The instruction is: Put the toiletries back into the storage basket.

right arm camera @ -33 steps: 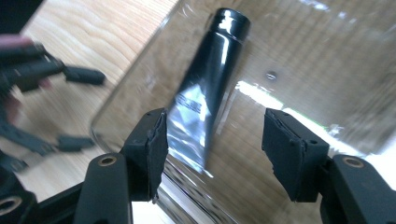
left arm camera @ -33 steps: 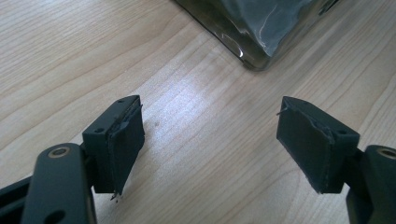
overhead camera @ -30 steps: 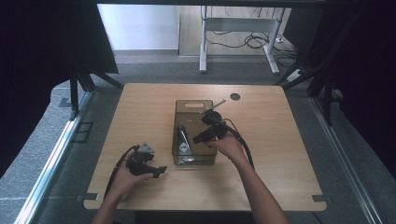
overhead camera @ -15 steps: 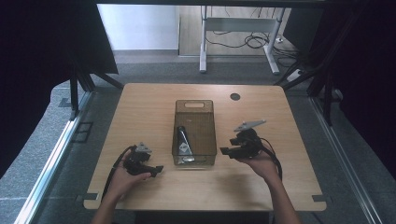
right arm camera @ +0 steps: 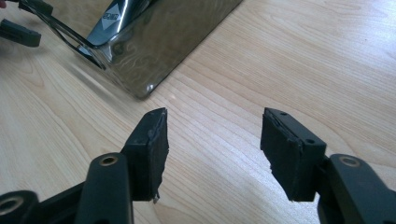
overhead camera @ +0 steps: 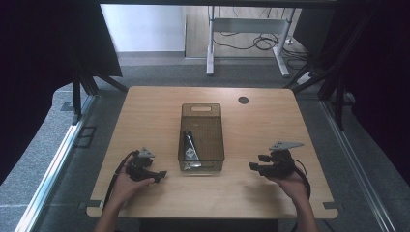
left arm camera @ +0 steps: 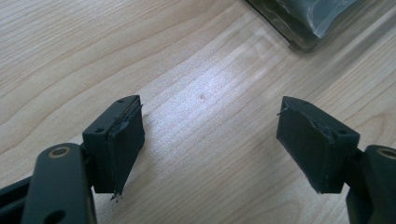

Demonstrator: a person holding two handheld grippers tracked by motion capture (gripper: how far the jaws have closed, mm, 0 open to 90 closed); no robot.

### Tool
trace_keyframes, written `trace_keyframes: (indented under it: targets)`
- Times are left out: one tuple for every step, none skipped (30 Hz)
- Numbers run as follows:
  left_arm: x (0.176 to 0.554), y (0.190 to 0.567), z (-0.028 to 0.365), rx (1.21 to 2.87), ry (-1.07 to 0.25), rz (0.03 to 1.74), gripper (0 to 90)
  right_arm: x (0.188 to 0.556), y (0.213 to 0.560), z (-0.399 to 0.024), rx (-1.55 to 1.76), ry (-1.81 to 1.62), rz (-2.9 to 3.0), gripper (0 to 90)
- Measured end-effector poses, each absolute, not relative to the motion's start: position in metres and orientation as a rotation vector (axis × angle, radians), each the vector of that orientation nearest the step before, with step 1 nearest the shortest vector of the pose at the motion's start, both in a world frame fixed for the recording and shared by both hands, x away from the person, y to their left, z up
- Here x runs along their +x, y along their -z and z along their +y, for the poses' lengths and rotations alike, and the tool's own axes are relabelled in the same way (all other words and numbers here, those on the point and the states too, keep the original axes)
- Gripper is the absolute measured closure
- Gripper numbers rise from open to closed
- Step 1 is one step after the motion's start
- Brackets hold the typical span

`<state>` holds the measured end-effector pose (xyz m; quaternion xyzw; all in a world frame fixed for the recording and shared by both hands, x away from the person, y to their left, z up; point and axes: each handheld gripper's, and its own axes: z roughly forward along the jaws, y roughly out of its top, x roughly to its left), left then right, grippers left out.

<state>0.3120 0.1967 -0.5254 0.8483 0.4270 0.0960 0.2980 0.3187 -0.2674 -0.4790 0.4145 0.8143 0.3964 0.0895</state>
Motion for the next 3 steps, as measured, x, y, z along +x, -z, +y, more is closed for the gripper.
trace_keyframes:
  targets:
    - [0.3114, 0.5254, 0.1957, 2.249, -0.251, 1.139, 23.6, 0.319, 0.4806, -0.2679, 1.232, -1.172, 2.418, 40.9]
    - [0.3116, 0.5255, 0.1953, 2.253, -0.254, 1.127, 23.6, 0.3192, 0.4825, -0.2684, 1.232, -1.163, 2.413, 40.6]
    - [0.3112, 0.5251, 0.1947, 2.256, -0.252, 1.127, 23.6, 0.3196, 0.4848, -0.2691, 1.234, -1.156, 2.411, 39.8]
